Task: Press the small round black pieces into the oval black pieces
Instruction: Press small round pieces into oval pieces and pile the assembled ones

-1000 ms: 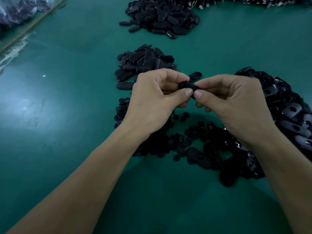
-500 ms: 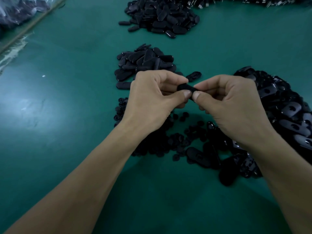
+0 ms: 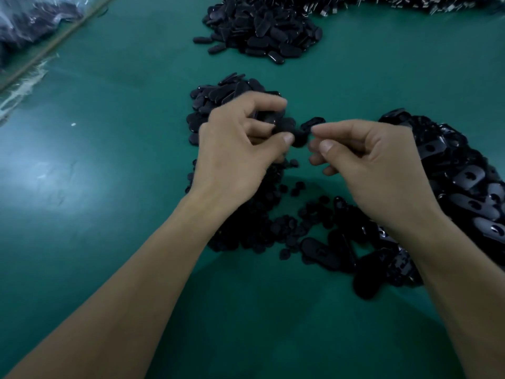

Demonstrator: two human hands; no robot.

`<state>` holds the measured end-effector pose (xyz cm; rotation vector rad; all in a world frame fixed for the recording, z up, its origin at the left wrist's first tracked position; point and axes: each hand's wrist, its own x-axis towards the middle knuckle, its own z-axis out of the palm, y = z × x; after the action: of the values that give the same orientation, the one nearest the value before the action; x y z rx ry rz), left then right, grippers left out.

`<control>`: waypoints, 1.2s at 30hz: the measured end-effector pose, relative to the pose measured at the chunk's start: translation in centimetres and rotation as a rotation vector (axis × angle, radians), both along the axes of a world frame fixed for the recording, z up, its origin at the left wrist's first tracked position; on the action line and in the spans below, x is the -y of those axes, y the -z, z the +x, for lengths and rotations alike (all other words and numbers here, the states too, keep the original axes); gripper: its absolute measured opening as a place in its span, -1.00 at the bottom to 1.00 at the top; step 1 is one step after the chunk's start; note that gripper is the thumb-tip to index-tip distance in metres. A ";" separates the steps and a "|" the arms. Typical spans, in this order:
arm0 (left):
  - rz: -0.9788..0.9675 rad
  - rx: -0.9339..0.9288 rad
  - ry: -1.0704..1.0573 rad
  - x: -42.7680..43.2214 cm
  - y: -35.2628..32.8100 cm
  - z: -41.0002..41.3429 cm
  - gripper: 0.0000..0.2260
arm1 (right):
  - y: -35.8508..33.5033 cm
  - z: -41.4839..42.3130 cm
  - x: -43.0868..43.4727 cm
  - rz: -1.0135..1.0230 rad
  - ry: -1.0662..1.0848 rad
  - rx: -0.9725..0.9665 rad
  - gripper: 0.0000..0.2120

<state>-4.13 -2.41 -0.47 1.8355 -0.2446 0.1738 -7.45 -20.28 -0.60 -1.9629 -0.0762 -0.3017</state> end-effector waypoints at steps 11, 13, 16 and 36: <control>0.095 0.035 -0.300 -3.1 1.1 4.1 -0.79 | -0.5 2.5 1.2 -0.763 -0.046 -0.130 -0.53; 0.168 0.007 -0.271 -3.0 1.3 4.2 -0.80 | -0.8 3.9 0.8 -0.861 -0.096 -0.201 -0.46; 0.263 -0.038 -0.241 -3.1 1.7 3.9 -0.76 | -0.7 5.2 0.1 -0.954 -0.138 -0.278 -0.51; 0.484 -0.033 -0.184 -2.6 0.5 2.4 -0.54 | -1.4 2.4 0.2 0.148 0.032 -0.046 -0.86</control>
<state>-1.68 0.23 -0.97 2.3413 -0.0967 0.2260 -5.05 -20.49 0.84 -1.8242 0.0074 -0.2748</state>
